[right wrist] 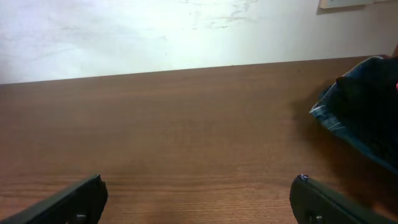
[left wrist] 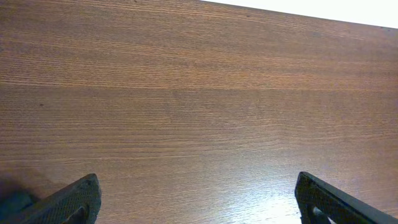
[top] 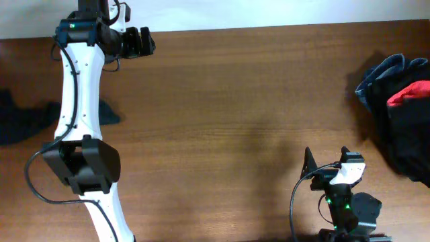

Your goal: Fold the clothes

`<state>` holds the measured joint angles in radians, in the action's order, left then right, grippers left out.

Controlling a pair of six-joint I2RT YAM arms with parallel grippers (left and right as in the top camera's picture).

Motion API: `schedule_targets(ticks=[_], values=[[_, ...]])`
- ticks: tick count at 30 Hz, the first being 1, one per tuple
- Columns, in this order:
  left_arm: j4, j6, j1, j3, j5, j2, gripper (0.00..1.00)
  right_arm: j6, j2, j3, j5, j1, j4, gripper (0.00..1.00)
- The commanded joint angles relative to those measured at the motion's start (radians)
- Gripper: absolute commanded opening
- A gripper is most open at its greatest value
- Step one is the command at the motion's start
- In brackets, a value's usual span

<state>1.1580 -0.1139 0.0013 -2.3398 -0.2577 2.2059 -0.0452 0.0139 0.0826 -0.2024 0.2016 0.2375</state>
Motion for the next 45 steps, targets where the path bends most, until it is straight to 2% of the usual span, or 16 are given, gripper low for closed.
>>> schedule_targets(ticks=[1,18,21,24,29,35,41,45], values=[[-0.002,-0.005,0.002,-0.014,-0.008,-0.001,0.99,-0.004,-0.011,-0.008,0.016,0.008,-0.002,0.99],[0.076,0.001,0.001,-0.014,0.008,-0.042,0.99,-0.004,-0.011,-0.008,0.016,0.008,-0.003,0.99],[0.060,0.044,-0.017,0.009,0.087,-0.103,0.99,-0.004,-0.011,-0.008,0.016,0.008,-0.002,0.99],[-0.027,0.131,-0.042,0.101,0.159,-0.205,0.99,-0.004,-0.011,-0.008,0.016,0.008,-0.003,0.99],[-0.250,0.176,-0.036,0.413,0.169,-0.440,0.99,-0.004,-0.011,-0.008,0.016,0.008,-0.002,0.99],[-0.497,0.176,0.014,0.940,0.169,-0.785,0.99,-0.004,-0.011,-0.008,0.016,0.008,-0.002,0.99],[-0.692,0.176,0.037,1.378,0.169,-1.072,0.99,-0.004,-0.011,-0.008,0.016,0.008,-0.002,0.99],[-0.878,0.173,0.037,1.661,0.160,-1.251,0.99,-0.004,-0.011,-0.008,0.016,0.008,-0.002,0.99]])
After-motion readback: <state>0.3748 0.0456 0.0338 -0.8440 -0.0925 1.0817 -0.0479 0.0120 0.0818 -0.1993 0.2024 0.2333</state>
